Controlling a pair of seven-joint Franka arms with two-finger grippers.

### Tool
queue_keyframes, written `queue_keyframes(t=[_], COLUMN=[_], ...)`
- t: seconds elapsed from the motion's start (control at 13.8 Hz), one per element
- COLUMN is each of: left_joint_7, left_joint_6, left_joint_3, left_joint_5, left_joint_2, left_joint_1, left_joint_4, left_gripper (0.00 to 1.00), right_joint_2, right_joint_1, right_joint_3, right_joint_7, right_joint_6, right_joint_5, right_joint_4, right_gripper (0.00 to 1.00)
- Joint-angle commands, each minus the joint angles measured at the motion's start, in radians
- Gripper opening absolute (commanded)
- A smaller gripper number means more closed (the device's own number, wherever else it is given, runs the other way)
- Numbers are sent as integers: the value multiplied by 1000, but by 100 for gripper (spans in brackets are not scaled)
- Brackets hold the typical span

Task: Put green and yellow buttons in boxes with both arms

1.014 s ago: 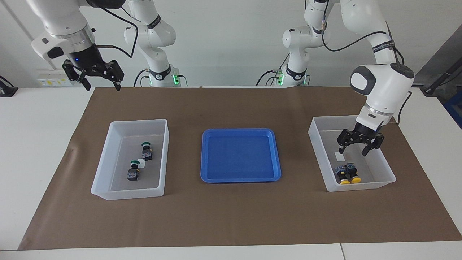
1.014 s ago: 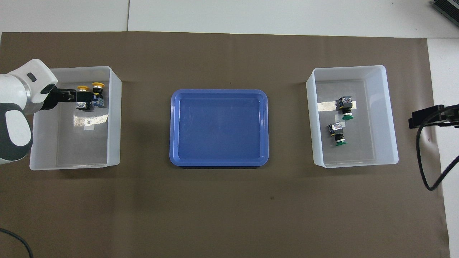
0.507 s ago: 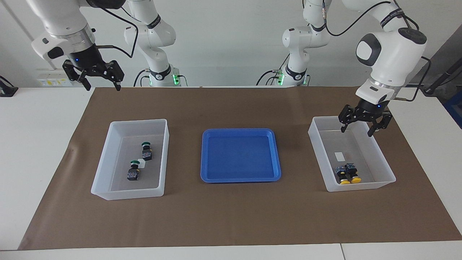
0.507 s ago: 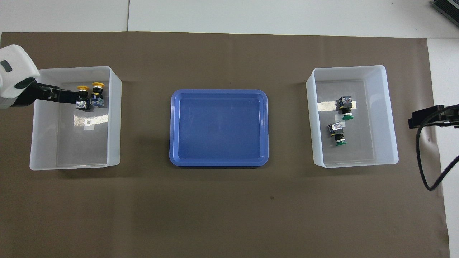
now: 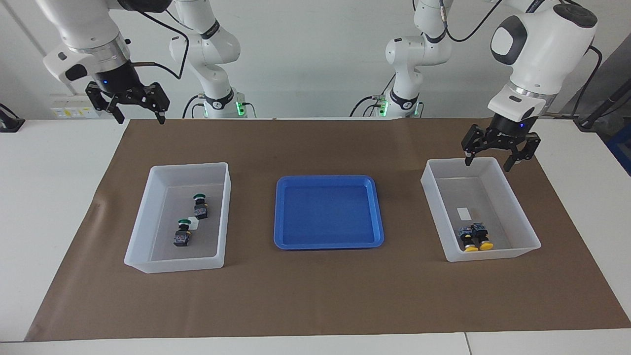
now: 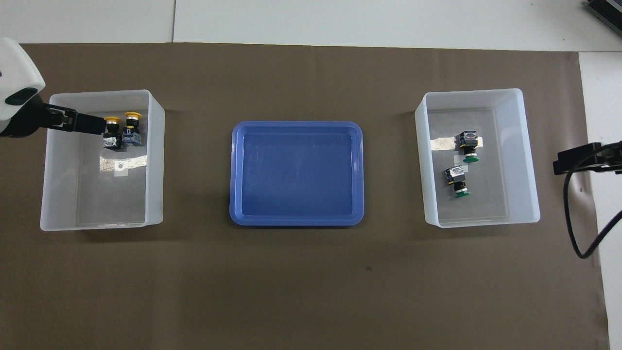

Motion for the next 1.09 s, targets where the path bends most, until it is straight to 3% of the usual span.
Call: queue_keyframes(t=[0.0, 0.14, 0.51, 0.87, 1.01], left_joint_7=[-72, -91, -100, -101, -101], left_joint_6=[-92, -111, -171, -221, -296], left_joint_3=[6, 2, 2, 6, 7], left_joint_5=[42, 42, 42, 29, 29], left_joint_2=[-26, -67, -81, -57, -28], left_joint_1=[-32, -32, -29, -16, -14], left_joint_4=[20, -12, -15, 52, 127], left_gripper=[100, 100, 100, 100, 100], right_joint_2=[-24, -24, -25, -25, -25], right_joint_1=[-11, -11, -11, -11, -11], right_joint_3=[8, 6, 6, 6, 6], right_joint_7=[-14, -16, -14, -16, -16], right_joint_6=[15, 15, 15, 14, 14], right_joint_5=[-3, -3, -3, -3, -3], right_joint_4=[-33, -33, -36, -36, -36], right_gripper=[100, 100, 100, 100, 100])
